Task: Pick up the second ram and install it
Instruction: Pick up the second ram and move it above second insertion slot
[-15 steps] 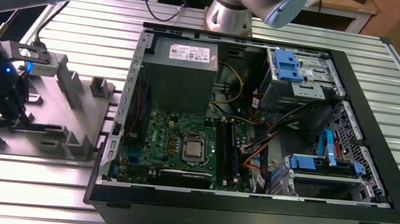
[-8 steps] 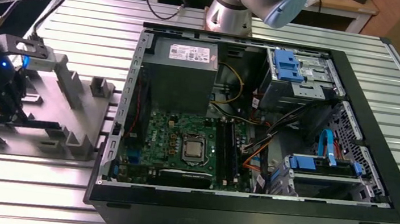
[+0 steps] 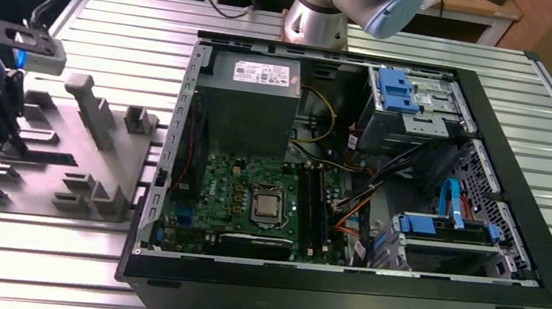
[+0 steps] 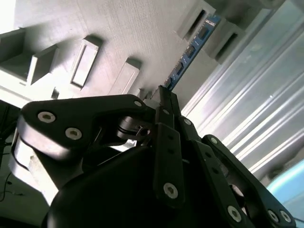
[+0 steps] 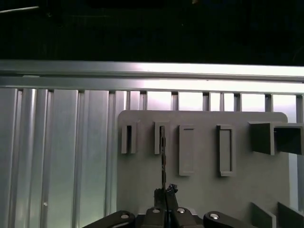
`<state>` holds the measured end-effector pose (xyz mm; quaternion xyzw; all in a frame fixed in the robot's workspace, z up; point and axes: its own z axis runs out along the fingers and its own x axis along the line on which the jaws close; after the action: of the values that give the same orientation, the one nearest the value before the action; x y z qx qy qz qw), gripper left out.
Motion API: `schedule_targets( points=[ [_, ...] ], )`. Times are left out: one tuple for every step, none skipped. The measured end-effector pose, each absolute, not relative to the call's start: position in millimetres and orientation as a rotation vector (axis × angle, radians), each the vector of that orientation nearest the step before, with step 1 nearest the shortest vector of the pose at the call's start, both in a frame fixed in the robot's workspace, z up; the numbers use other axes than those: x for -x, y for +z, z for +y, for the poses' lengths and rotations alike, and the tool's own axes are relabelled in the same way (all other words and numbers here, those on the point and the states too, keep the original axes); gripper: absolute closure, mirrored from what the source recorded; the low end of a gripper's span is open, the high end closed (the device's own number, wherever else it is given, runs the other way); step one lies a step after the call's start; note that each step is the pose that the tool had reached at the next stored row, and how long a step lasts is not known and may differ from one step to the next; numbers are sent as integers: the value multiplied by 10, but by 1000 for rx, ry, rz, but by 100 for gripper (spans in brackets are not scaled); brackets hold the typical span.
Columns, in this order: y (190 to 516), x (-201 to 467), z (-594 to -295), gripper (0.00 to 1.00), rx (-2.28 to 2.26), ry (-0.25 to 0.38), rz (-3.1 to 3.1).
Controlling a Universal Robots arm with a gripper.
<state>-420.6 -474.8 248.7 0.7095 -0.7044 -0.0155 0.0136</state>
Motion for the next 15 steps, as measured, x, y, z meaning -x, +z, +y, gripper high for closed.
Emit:
schedule_targets(
  points=[
    [2530,4206,-4749,89,-2210,-48,-2194],
    [2577,4206,-4748,89,-2210,-48,-2194],
    [2622,4206,-4748,89,-2210,-48,-2194],
    [2668,4206,-4748,89,-2210,-48,-2194],
    [2712,4205,-4748,89,-2210,-48,-2194],
    [2757,4206,-4748,89,-2210,-48,-2194],
    [2800,4206,-4748,89,-2210,-48,-2194],
    [2846,4206,-4748,89,-2210,-48,-2194],
    [2890,4206,-4748,89,-2210,-48,-2194],
    [2935,4206,-4748,89,-2210,-48,-2194],
    [2979,4205,-4748,89,-2210,-48,-2194],
    [3022,4205,-4748,89,-2210,-48,-2194],
    [3067,4206,-4748,89,-2210,-48,-2194],
    [3110,4206,-4749,89,-2210,-48,-2194],
    [3153,4206,-4749,89,-2210,-47,-2194]
  ],
)
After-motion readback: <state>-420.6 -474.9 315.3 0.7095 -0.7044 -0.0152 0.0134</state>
